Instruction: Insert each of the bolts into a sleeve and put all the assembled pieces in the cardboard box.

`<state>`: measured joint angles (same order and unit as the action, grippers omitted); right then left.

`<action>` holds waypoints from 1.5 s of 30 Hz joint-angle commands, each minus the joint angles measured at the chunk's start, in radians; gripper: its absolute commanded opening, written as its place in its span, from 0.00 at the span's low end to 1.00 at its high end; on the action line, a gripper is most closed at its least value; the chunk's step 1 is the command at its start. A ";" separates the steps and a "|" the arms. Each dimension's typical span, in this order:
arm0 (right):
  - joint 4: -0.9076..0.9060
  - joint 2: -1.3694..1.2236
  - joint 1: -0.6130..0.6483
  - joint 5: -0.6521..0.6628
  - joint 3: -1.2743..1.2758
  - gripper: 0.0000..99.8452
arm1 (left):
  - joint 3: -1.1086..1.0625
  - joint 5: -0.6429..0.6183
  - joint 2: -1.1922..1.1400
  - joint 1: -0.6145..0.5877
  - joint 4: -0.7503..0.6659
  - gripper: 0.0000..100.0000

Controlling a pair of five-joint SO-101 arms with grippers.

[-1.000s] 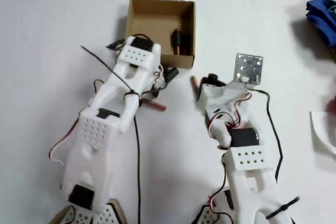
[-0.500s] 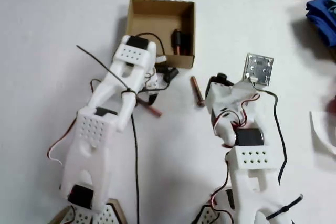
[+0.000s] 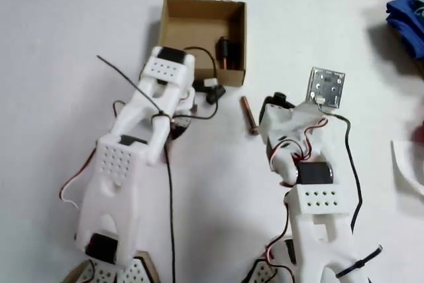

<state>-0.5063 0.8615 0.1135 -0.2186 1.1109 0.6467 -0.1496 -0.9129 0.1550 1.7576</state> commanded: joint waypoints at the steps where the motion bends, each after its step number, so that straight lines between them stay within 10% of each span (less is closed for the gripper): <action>1: 0.024 0.038 -0.007 0.008 -0.012 0.02 | -0.013 0.239 0.002 -0.048 0.025 0.03; 13: 0.025 0.036 -0.005 0.008 -0.012 0.02 | -0.012 -0.049 0.002 -0.110 0.025 0.03; 45: 0.025 0.038 -0.005 0.005 -0.012 0.02 | -0.001 -0.123 0.066 -0.107 -0.184 0.16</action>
<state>-0.5063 0.8615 0.1135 -0.2186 1.1109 0.6360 -0.2186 -0.8869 0.0491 1.6840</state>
